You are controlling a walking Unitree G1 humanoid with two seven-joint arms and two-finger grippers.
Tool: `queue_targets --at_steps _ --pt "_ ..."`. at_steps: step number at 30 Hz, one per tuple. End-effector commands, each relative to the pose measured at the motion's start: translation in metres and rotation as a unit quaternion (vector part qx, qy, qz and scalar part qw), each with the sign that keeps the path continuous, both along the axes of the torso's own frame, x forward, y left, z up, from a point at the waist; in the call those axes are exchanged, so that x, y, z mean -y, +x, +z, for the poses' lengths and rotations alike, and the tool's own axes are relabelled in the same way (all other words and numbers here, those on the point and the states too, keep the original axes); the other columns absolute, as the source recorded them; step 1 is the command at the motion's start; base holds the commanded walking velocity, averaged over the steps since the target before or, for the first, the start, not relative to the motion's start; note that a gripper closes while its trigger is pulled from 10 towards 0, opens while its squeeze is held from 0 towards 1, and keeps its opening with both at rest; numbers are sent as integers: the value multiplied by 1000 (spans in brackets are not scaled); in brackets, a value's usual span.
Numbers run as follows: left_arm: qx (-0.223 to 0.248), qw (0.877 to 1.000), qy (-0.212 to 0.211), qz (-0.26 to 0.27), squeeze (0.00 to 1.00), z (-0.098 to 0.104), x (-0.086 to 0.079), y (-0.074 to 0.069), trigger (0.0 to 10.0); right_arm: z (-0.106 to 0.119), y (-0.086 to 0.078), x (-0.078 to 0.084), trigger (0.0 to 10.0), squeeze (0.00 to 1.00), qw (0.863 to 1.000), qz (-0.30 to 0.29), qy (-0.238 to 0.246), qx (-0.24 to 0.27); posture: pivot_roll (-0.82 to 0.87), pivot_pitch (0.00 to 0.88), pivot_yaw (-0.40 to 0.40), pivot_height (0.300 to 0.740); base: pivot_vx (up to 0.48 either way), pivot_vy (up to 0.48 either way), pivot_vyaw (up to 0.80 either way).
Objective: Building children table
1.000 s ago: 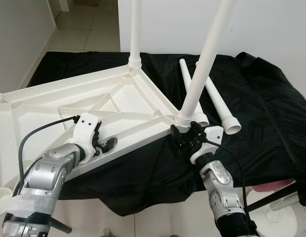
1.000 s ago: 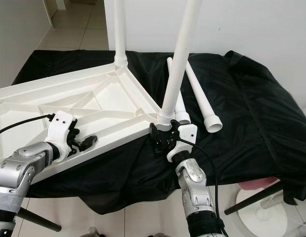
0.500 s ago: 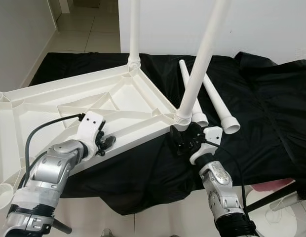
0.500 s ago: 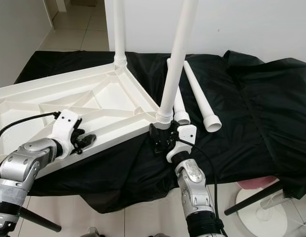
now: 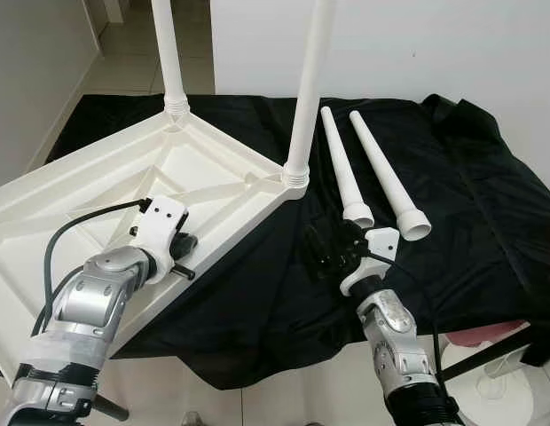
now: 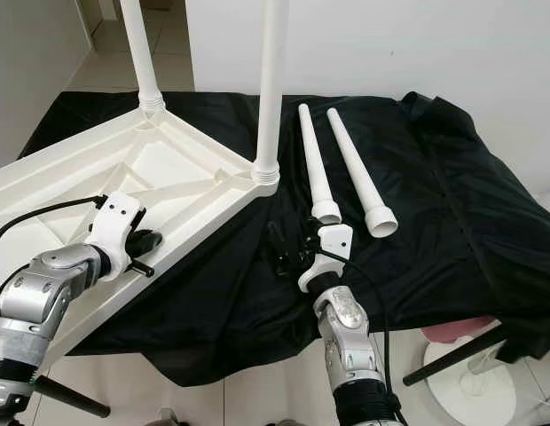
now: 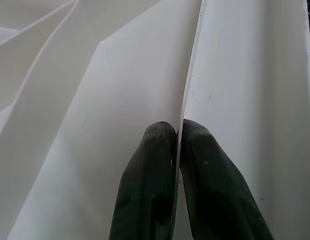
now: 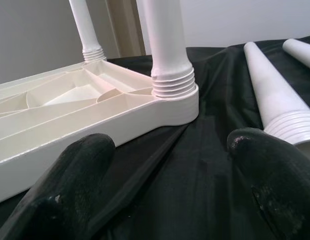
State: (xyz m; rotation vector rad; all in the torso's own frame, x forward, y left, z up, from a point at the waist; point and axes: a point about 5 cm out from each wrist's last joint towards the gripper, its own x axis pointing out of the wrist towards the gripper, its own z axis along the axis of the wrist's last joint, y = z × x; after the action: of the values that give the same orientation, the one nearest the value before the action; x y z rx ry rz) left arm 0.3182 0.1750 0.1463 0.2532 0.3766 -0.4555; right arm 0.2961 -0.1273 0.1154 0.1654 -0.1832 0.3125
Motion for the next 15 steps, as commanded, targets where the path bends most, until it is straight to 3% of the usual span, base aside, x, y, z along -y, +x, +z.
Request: queue_targets --at_steps 1,5,7,8,14,15 --pt "19 1000 7 2 0 1 6 0 10000 -4 -1 0 10000 0 1000 -1 -4 -8 26 43 -45 740 0 0 0" --pt "25 999 -20 -20 0 4 23 -1 10000 -5 0 -1 10000 0 1000 -1 -3 -9 29 45 -42 740 0 0 0" --pt "25 999 -20 -20 0 4 23 -1 10000 -5 0 -1 10000 0 1000 -1 -3 -9 29 45 -42 740 0 0 0" --pt "24 999 -38 -22 1000 5 27 -2 10000 -5 0 -1 10000 0 1000 -2 -3 -9 29 46 -39 740 0 0 0" --pt "37 997 -60 -34 1000 12 32 -2 10000 -4 0 -2 10000 0 1000 -3 -1 -9 26 48 -33 740 0 0 0" --pt "45 994 -91 -42 0 20 32 -3 10000 -5 -1 -2 10000 0 1000 -5 1 -9 27 51 -27 740 0 0 0"
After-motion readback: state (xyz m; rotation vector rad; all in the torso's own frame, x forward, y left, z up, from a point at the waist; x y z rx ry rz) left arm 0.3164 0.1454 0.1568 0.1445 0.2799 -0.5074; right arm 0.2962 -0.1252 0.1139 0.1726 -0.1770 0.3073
